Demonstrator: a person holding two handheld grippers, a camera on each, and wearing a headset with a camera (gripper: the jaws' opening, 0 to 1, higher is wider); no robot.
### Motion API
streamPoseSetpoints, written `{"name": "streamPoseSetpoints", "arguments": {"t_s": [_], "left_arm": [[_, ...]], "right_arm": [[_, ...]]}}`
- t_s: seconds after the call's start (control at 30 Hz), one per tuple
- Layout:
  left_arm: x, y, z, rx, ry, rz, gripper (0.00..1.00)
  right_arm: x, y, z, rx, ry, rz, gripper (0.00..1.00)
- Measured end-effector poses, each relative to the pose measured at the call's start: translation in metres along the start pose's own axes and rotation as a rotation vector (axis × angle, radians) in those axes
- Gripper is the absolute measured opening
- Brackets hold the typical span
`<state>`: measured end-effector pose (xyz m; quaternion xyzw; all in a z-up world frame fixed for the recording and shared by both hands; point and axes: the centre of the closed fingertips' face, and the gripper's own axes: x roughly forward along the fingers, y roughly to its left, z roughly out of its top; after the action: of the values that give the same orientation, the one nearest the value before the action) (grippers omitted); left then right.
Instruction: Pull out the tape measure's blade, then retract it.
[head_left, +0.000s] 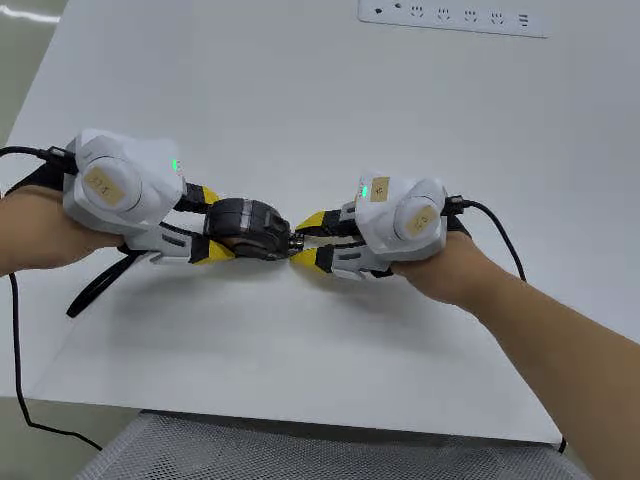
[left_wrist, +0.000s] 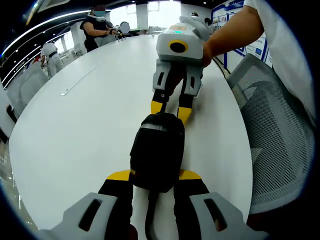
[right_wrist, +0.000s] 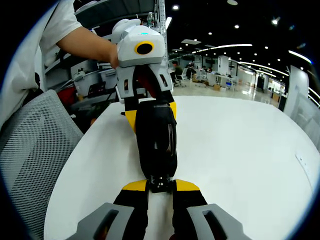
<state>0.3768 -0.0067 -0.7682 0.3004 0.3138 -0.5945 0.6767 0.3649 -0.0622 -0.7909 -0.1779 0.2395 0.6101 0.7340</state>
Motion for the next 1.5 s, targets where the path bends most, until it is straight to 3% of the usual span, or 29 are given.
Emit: {"name": "streamPoseSetpoints", "arguments": {"t_s": [0.9, 1.23, 1.5], "left_arm": [[0.000, -0.001, -0.001, 0.027, 0.017, 0.002, 0.25], [0.000, 0.000, -0.002, 0.030, 0.016, -0.004, 0.25], [0.000, 0.000, -0.002, 0.022, 0.012, -0.005, 0.25]], "right_arm": [[0.000, 0.002, 0.000, -0.048, -0.002, -0.008, 0.10], [-0.001, 0.002, -0.001, -0.035, -0.004, -0.014, 0.10], [-0.014, 0.000, -0.011, -0.040, 0.011, -0.023, 0.10]]}}
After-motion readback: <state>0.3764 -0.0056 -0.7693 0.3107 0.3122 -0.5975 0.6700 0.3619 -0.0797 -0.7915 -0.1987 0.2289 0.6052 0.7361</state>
